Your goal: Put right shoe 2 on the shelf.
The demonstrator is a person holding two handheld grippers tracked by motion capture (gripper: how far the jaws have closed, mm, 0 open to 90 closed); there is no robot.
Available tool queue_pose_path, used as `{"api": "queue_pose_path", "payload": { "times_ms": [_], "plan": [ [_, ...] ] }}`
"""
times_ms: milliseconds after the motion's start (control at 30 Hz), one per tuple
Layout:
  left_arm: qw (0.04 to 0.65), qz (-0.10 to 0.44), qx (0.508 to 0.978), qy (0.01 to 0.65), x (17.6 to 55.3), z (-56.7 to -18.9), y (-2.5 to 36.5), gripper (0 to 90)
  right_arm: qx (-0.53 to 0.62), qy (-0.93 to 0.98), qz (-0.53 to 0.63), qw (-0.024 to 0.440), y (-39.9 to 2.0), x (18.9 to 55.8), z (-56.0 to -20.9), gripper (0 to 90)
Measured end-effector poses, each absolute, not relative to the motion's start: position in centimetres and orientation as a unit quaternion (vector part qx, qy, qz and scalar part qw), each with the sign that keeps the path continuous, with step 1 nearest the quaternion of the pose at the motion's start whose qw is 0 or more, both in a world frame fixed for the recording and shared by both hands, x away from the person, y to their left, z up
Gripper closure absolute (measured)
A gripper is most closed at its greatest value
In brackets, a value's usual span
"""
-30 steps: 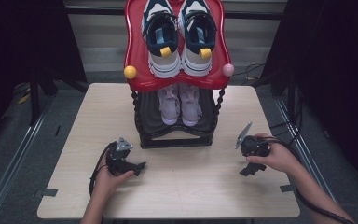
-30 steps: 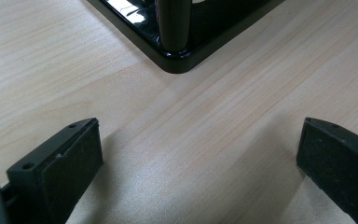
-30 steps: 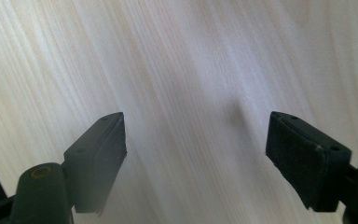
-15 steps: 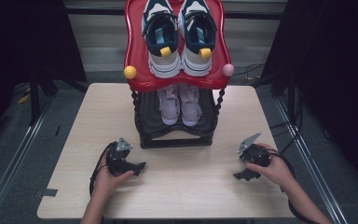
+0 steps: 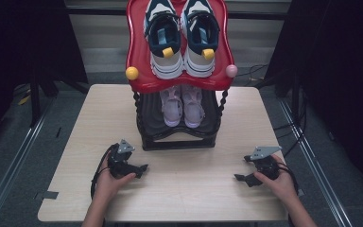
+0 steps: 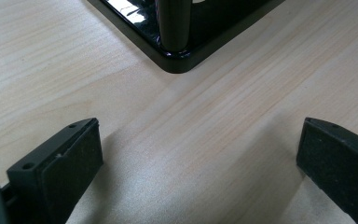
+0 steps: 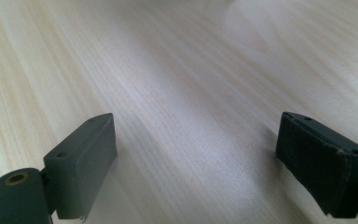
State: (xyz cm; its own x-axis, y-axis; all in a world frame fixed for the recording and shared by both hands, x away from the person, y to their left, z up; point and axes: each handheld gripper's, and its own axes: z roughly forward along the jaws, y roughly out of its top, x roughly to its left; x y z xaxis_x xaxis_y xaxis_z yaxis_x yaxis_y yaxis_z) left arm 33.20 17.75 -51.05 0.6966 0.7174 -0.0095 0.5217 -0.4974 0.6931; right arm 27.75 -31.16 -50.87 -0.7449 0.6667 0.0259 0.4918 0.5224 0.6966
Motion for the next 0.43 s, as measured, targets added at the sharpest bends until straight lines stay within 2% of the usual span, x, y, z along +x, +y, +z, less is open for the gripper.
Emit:
{"api": "queue_pose_path", "payload": {
  "times_ms": [433],
  "plan": [
    [0.345, 0.143, 0.854, 0.363, 33.19, -51.05, 17.74, 0.0, 0.351, 0.85, 0.367, 0.137, -31.16, 27.29, -51.17, 11.4]
  ]
}}
